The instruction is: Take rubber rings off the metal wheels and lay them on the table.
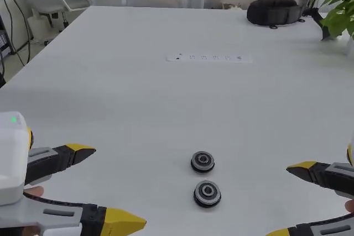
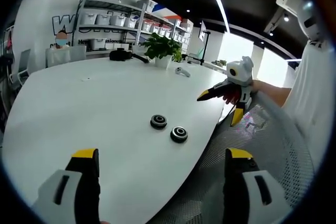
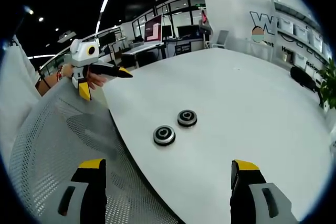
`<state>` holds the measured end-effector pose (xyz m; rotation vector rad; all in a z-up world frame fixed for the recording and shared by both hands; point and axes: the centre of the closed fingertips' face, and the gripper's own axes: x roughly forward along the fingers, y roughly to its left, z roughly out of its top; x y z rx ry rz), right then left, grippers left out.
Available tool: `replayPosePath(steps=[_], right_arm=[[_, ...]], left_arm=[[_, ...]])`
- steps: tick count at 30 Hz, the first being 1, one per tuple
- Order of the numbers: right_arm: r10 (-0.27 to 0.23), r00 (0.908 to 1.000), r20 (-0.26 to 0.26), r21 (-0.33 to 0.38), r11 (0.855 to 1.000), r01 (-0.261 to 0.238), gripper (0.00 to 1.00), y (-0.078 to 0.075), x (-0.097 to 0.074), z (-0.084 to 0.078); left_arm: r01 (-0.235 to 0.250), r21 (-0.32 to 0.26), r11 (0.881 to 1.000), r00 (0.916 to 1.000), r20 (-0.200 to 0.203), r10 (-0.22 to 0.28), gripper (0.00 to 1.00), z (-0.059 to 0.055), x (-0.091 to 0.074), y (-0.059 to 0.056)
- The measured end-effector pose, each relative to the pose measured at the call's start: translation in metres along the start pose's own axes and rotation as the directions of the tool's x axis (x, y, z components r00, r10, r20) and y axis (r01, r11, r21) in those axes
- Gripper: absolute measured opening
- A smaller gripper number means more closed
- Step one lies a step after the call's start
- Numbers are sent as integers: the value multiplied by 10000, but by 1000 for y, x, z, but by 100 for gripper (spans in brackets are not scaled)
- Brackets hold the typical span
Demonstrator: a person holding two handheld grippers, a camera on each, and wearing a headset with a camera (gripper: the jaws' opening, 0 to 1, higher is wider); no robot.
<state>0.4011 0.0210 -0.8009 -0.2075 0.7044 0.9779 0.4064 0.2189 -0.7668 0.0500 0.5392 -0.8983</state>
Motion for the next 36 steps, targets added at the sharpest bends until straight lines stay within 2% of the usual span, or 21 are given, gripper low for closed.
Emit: replayPosePath(steps=[9, 12, 15, 19, 23, 29, 36], right_arm=[[104, 9993, 357, 163, 9998, -109, 99, 3, -2, 8], [119, 9975, 696, 304, 9994, -140, 90, 2, -6, 14], [138, 9969, 770, 470, 9987, -174, 93, 2, -6, 17], [97, 9975, 707, 304, 9995, -119, 92, 1, -7, 18], [94, 9968, 800, 176, 9998, -109, 92, 0, -11, 25], [-165, 9947, 1013, 116, 9998, 154, 91, -10, -18, 35], [-262, 9930, 1149, 138, 9996, 248, 89, -14, -23, 40]], left_arm=[[151, 93, 9998, 9999, -36, -150, 98, 2, 0, -3], [365, 108, 9993, 9993, 49, -366, 98, 4, 0, -7], [277, 444, 9986, 9995, -188, -268, 97, 4, 0, -6], [238, 777, 9967, 9979, -615, -190, 97, 0, -1, -5], [286, 867, 9958, 9982, -550, -239, 96, 4, -3, -4], [138, 927, 9956, 9993, -360, -105, 96, 15, -7, 2], [262, 1184, 9926, 9993, -281, -231, 94, 26, -7, 0]])
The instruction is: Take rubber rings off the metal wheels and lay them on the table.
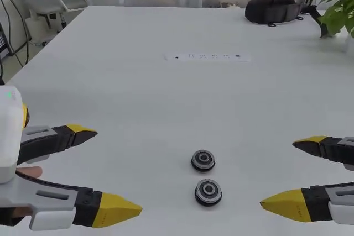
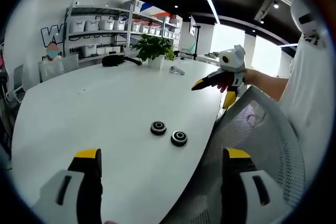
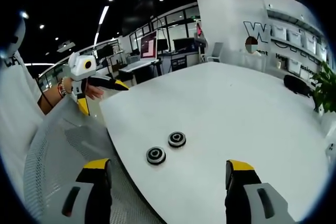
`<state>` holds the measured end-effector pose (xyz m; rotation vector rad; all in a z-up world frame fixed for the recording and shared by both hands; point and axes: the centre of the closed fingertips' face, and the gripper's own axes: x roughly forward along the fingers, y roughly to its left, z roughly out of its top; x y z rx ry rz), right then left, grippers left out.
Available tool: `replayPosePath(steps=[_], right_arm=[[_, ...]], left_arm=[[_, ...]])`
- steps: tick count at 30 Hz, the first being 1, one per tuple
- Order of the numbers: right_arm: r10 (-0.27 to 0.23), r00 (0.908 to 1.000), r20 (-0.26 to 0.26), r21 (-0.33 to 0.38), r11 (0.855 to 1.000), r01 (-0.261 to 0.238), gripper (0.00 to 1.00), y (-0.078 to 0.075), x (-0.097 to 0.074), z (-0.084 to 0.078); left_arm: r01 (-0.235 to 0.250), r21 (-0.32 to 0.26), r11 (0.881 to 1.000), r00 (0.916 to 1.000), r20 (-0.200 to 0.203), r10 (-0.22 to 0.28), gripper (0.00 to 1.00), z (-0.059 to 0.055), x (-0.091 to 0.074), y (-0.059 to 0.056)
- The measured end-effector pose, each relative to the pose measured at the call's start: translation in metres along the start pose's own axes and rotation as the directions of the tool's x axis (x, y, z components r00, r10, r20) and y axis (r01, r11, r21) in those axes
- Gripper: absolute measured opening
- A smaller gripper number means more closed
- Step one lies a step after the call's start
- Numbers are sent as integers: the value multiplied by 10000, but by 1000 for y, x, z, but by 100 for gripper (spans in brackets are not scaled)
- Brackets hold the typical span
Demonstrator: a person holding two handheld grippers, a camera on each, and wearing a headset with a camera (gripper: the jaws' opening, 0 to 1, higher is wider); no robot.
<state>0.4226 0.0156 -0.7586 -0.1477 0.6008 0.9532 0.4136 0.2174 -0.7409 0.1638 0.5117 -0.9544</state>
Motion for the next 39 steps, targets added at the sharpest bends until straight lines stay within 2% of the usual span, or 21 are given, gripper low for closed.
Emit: replayPosePath(steps=[9, 21, 23, 24, 27, 36, 39], right_arm=[[59, 9998, 167, -120, 9999, -57, 86, -2, -1, 9], [210, 9997, 115, -709, 9973, -202, 82, -2, 2, 26], [310, 9991, 296, -774, 9966, -286, 81, 0, 2, 33], [433, 9977, 519, -762, 9963, -393, 81, 2, 3, 40], [605, 9958, 690, -829, 9951, -547, 78, 5, 5, 51], [1018, 9933, 547, -1721, 9809, -911, 73, 14, 17, 71], [1154, 9914, 617, -1814, 9780, -1025, 71, 16, 20, 75]], left_arm=[[166, 518, 9985, 9997, 159, -174, 92, 20, 4, -1], [379, 1133, 9928, 9983, 397, -427, 85, 42, 6, -4], [423, 1248, 9913, 9978, 458, -483, 84, 46, 7, -4], [455, 1335, 9900, 9973, 514, -528, 84, 50, 8, -5], [523, 1569, 9862, 9967, 540, -614, 81, 56, 12, -6], [685, 2184, 9735, 9942, 659, -848, 75, 74, 22, -11], [756, 2542, 9642, 9914, 846, -1001, 71, 84, 24, -15]])
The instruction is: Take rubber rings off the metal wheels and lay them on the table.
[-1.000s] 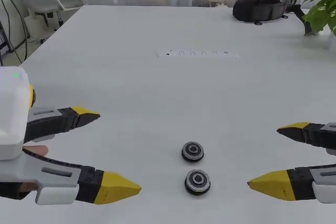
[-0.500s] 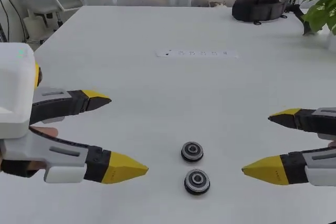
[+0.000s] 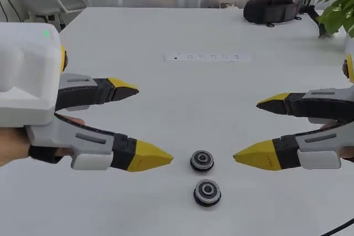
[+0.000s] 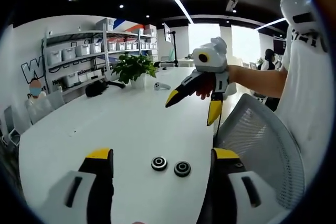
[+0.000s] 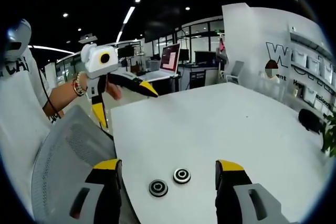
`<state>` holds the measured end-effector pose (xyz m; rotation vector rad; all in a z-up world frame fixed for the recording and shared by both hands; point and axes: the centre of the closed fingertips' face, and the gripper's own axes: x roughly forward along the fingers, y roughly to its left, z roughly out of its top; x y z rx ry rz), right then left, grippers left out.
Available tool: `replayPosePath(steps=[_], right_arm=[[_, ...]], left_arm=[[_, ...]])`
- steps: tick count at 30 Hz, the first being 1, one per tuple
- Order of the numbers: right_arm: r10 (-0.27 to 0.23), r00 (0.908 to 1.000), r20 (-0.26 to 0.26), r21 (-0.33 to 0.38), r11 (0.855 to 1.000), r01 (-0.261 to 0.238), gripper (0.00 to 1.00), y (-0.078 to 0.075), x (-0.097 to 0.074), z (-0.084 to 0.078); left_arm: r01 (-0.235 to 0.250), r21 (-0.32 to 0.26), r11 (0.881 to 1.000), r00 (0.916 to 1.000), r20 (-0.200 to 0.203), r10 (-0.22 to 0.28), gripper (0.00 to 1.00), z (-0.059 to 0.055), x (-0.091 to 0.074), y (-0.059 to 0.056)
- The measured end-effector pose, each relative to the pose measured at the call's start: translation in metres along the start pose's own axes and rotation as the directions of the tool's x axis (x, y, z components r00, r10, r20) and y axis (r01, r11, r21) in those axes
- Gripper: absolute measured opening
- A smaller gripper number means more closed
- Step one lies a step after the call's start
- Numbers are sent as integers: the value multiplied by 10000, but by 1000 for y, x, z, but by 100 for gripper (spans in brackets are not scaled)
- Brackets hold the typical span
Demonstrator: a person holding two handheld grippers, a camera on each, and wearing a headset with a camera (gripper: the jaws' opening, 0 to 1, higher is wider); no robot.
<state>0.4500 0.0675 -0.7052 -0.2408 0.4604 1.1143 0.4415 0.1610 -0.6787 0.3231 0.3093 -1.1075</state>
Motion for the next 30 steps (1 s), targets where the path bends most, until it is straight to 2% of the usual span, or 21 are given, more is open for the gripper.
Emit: replayPosePath(steps=[2, 6, 10, 14, 18, 22, 27, 30], right_arm=[[91, 9999, -59, -89, 9999, -92, 70, 1, 3, 2], [352, 9993, -160, -428, 9984, -359, 65, 6, 9, 5], [522, 9984, -228, -634, 9965, -536, 63, 8, 16, 6], [765, 9970, -138, -521, 9957, -771, 58, 8, 23, 4], [1045, 9945, 14, -428, 9936, -1043, 54, 11, 30, 2], [1363, 9906, 56, -364, 9900, -1360, 51, 14, 35, -2], [1541, 9878, 214, -111, 9880, -1538, 47, 12, 43, -13], [1643, 9861, 251, 37, 9864, -1645, 45, 12, 45, -22]], left_arm=[[87, 290, 9995, 10000, -3, -87, 69, 4, 3, -1], [298, 724, 9969, 9995, -142, -288, 68, 5, 12, -2], [500, 826, 9953, 9986, -189, -486, 66, 5, 19, -5], [816, 1010, 9915, 9967, -76, -813, 63, 4, 28, -9], [948, 933, 9911, 9955, -100, -943, 62, 0, 37, -5], [1124, 867, 9899, 9926, 362, -1159, 61, 4, 46, -3], [1524, 939, 9838, 9869, 386, -1566, 55, 0, 57, -7], [1693, 933, 9811, 9831, 544, -1748, 52, -4, 65, -9]])
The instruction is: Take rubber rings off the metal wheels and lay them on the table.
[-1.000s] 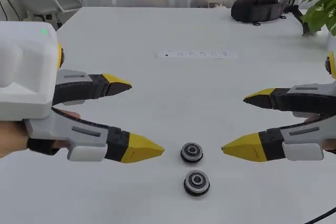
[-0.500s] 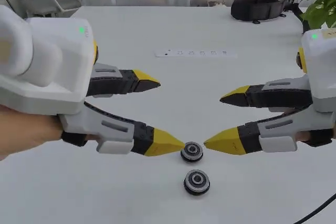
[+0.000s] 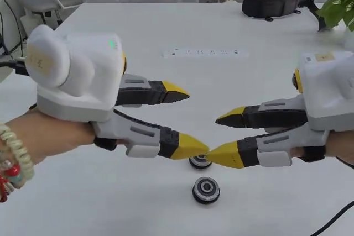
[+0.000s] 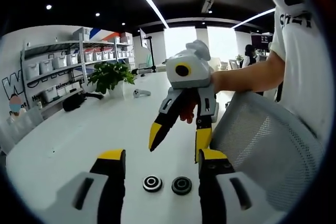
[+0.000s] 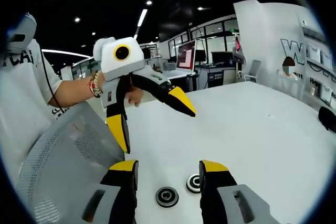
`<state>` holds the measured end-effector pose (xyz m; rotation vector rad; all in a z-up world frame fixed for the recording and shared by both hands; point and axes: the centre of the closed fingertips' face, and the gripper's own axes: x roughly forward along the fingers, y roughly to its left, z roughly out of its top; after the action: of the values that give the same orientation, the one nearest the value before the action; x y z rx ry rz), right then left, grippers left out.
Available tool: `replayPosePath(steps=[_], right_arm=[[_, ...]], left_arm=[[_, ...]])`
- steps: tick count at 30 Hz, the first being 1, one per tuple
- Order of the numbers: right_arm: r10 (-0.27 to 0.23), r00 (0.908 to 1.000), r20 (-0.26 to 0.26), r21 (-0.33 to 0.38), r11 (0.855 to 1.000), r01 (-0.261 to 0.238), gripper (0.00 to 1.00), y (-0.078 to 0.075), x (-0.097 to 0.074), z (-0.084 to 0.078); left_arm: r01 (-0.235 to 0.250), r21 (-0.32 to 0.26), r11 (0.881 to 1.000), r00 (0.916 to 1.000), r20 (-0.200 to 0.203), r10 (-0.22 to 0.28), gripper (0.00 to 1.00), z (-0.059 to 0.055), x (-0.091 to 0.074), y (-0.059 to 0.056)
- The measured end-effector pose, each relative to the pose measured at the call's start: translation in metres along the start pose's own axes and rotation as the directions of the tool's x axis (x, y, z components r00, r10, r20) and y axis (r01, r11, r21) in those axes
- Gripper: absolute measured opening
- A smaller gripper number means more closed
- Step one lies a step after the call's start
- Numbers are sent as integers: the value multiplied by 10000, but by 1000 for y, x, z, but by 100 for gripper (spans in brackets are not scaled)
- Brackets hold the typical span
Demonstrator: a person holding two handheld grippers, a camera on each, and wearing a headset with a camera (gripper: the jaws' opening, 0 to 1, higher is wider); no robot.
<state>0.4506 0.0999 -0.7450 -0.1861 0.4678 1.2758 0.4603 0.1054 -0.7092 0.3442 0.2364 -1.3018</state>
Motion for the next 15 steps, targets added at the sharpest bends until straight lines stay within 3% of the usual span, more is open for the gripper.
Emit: replayPosePath(steps=[6, 9, 11, 15], right_arm=[[51, 10000, -35, 450, 9990, -49, 39, -5, 1, -20], [128, 9995, -298, 830, 9965, -103, 38, -5, 3, -37], [272, 9989, -394, 1060, 9941, -229, 37, -3, 4, -43], [157, 9957, -908, 831, 9965, -82, 34, -5, 10, -57]], left_arm=[[120, -115, 9999, 9995, 306, -116, 47, -13, 14, -7], [343, -562, 9978, 9994, -67, -347, 48, -29, 19, -13], [339, -580, 9977, 9994, -36, -342, 47, -33, 21, -14], [370, -441, 9983, 9988, -310, -384, 43, -46, 26, -18]])
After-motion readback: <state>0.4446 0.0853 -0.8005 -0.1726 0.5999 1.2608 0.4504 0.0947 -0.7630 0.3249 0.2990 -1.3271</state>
